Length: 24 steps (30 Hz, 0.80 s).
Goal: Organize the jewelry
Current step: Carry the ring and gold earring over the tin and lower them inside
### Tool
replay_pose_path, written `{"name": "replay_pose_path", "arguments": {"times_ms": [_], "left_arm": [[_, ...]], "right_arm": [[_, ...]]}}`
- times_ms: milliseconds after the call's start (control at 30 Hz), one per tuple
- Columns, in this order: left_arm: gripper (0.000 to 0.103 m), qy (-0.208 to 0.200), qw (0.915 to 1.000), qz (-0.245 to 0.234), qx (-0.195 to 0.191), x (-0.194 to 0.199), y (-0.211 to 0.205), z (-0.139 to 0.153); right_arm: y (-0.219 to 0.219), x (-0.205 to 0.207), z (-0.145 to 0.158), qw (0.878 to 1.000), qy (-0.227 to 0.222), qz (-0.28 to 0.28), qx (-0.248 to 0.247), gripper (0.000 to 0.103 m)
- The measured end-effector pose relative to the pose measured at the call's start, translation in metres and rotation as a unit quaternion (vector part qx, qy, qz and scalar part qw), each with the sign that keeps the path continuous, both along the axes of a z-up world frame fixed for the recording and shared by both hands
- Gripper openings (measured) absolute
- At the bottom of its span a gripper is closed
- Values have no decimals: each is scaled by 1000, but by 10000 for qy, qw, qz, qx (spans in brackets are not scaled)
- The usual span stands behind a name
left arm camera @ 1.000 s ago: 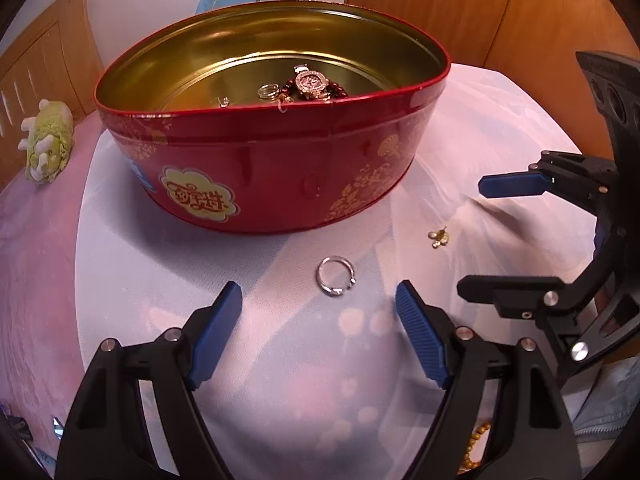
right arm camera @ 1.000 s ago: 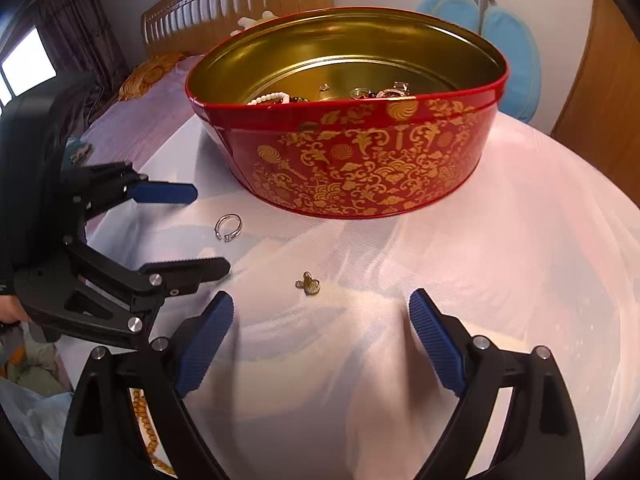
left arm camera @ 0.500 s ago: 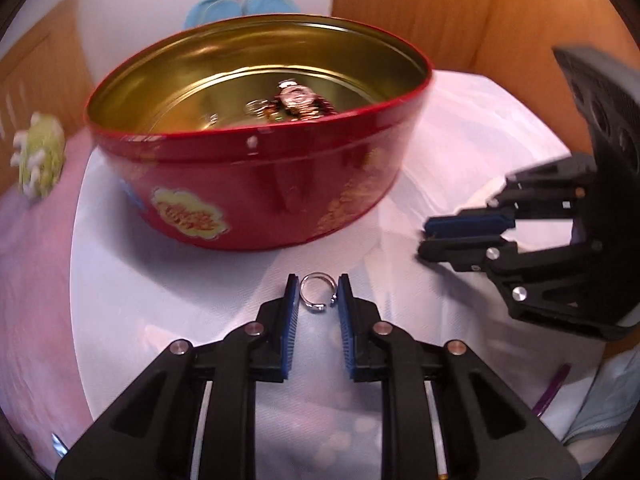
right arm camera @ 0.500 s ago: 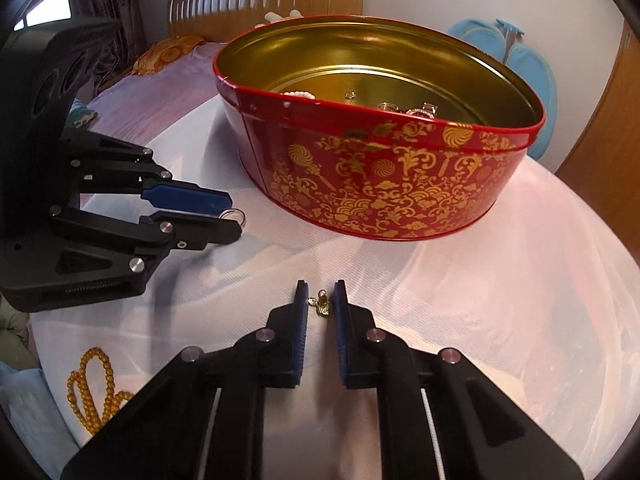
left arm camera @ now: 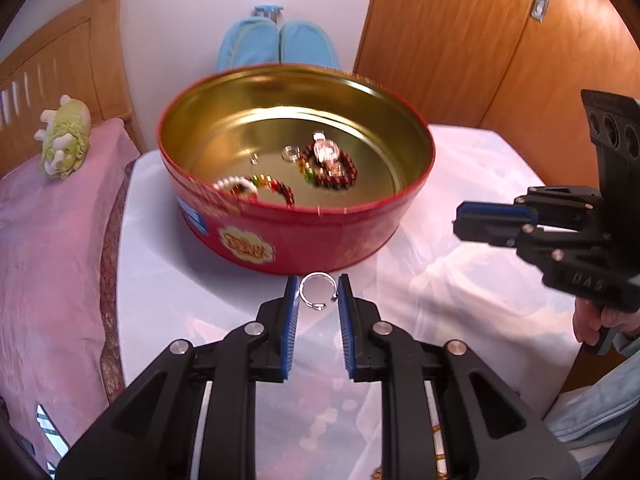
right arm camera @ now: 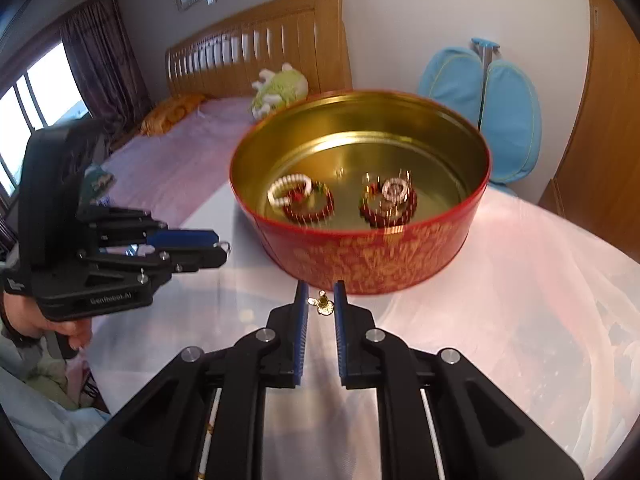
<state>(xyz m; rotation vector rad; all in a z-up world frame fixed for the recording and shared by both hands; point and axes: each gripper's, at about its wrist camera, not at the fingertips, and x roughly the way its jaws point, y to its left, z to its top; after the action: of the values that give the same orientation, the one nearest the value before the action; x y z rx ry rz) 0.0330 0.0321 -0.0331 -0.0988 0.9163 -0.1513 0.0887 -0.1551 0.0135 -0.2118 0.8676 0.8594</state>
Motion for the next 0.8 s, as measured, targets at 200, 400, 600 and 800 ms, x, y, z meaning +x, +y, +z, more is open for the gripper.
{"name": "replay_pose_path", "arguments": {"times_ms": [200,400,600,800], "left_arm": [[20,-312,9994,158,-13,0,7,31],[20,-509,9984,253,57,4,14,51],[20,-598,9977,294,80,15,20,59],[20,-694,9971,303,22,33,30,69]], "right_arm": [[-6,4,33,9991,-183,-55,387,14],[-7,14,50,9981,-303,-85,532,14],[-6,26,57,9973,-310,-174,635,14],[-2,47,67,9965,-488,-278,612,14]]}}
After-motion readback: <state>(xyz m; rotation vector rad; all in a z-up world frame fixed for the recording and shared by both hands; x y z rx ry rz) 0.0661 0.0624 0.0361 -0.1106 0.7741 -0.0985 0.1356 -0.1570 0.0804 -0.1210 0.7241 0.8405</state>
